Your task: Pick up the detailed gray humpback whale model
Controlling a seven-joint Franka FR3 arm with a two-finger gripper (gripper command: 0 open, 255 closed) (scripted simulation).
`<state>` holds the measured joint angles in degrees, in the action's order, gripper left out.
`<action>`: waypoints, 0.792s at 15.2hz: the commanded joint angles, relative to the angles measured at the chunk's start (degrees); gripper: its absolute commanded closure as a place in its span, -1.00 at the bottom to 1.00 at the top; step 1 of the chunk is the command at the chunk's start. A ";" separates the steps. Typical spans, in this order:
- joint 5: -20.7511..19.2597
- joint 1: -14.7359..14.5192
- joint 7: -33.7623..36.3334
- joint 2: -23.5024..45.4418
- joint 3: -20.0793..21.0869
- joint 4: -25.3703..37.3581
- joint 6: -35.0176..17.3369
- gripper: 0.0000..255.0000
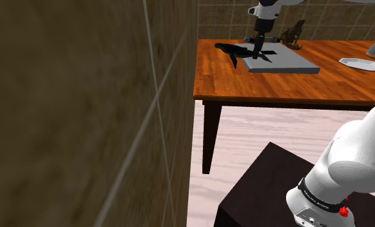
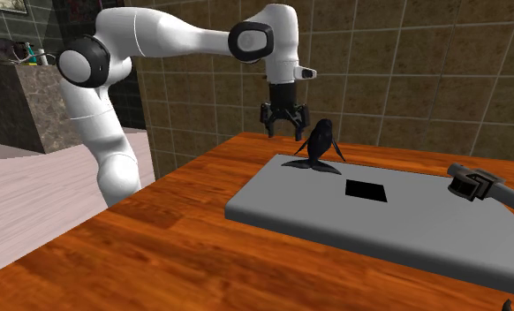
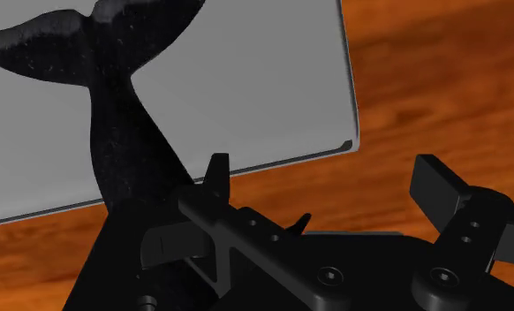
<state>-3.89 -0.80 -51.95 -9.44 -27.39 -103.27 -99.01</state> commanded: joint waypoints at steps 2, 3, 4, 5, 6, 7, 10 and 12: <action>5.54 0.47 -7.11 6.89 -2.90 7.75 0.67 -1.00; 7.73 0.96 -9.50 9.54 -3.76 10.83 1.30 -1.00; 10.06 1.66 -11.85 12.30 -4.50 14.11 2.11 -1.00; 12.49 2.61 -14.12 15.18 -5.08 17.60 3.13 -1.00; 15.00 3.83 -16.29 18.16 -5.49 21.36 4.37 -1.00; 16.92 4.91 -17.81 20.46 -5.68 24.36 5.43 -1.00; 16.40 4.65 -17.84 19.61 -5.30 21.00 2.76 -1.00; 16.17 4.38 -17.90 19.16 -5.23 18.92 1.05 -1.00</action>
<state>12.26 3.65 -69.75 9.78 -32.65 -83.60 -97.22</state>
